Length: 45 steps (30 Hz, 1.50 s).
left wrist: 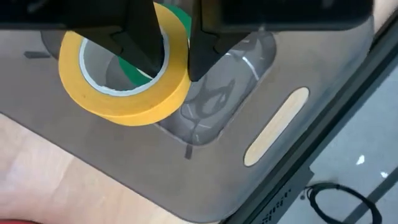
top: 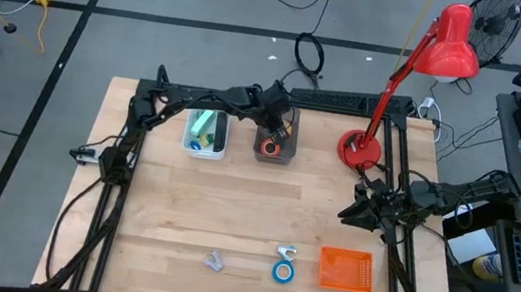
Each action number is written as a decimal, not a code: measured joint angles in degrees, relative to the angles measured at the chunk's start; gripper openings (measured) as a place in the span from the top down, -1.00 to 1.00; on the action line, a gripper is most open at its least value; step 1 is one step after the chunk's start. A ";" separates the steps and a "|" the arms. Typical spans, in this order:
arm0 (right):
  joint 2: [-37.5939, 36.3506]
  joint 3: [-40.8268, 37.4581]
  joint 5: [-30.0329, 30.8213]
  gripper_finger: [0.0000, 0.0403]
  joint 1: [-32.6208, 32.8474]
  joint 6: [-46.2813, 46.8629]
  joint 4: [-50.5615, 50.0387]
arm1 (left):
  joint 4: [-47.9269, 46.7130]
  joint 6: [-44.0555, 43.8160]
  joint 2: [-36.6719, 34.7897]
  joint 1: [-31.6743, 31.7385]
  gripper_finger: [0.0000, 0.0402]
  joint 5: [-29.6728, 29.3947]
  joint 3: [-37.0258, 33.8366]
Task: Pick and place Stapler, Stapler remover, tape
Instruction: Put the yellow tape into the black bin, then put the blue tape into the black bin
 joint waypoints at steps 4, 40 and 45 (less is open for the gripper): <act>0.00 0.00 0.00 0.56 0.00 0.00 0.00 | 0.12 2.74 0.00 -0.13 0.56 -0.50 0.00; -0.02 -0.04 -0.48 0.56 0.00 -0.15 -0.44 | -7.54 -1.95 -14.88 -35.09 -0.16 -4.50 0.00; -0.01 -0.04 -0.50 0.56 0.02 -0.07 -0.89 | -1.80 -3.30 -9.66 -40.49 -0.16 -5.46 0.00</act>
